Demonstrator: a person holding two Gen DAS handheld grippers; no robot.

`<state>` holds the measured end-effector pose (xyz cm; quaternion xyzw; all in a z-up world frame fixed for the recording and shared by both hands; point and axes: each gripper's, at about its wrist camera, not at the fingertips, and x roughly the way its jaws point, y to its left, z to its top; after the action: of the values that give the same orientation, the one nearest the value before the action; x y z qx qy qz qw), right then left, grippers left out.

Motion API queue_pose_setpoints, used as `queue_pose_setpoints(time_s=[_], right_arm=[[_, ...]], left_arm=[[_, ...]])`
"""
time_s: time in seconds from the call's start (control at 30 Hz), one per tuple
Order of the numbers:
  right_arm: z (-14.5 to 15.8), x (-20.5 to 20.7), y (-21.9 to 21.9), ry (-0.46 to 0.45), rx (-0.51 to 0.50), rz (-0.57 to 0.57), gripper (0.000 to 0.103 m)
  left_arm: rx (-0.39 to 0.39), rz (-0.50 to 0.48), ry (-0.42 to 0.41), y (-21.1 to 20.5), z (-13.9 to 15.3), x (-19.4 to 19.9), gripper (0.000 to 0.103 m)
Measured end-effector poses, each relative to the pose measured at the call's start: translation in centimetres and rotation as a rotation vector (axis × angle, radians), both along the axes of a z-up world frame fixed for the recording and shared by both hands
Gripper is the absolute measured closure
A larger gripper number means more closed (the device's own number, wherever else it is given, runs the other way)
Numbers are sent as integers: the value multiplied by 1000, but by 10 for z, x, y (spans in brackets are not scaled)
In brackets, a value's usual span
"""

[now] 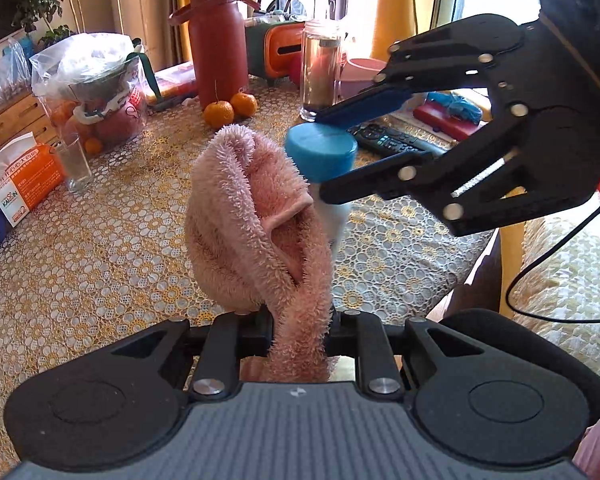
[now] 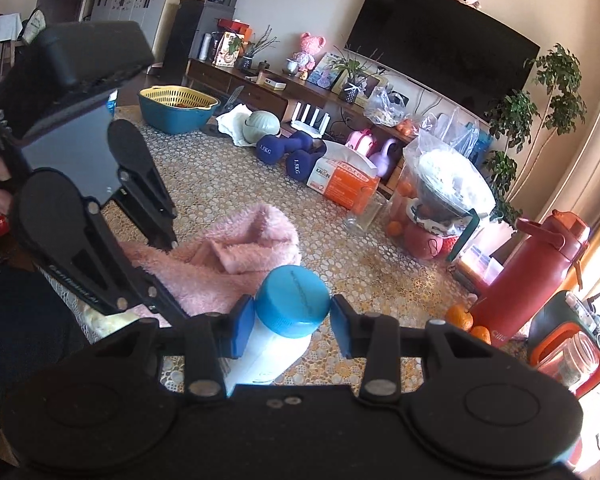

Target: Organize objects

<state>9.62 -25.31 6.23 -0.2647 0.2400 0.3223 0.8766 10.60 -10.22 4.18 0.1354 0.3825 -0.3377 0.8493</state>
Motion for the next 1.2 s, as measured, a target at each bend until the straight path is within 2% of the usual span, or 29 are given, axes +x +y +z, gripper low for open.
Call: queue_pose_setpoints(time_s=[0.17,0.43,0.97,1.1,1.2], right_arm=[[-1,4,8,2,-5,-3,62],[-1,3,12,3,-15,-6,62],[-2,3,13,-1,-21,0,62],[-2,3,13,-1,-20,-2,62],[-2,2,15,-4,-20,-6,62]], left_arm=[[-12,-11,4,-8,2,-8,83],[17,1,44,-14,-16,-1,83],[143,7,90,-16,-48,31,83],[178,48,98,-11,-60,46,83],[161,98,120,1,-62,59,83]])
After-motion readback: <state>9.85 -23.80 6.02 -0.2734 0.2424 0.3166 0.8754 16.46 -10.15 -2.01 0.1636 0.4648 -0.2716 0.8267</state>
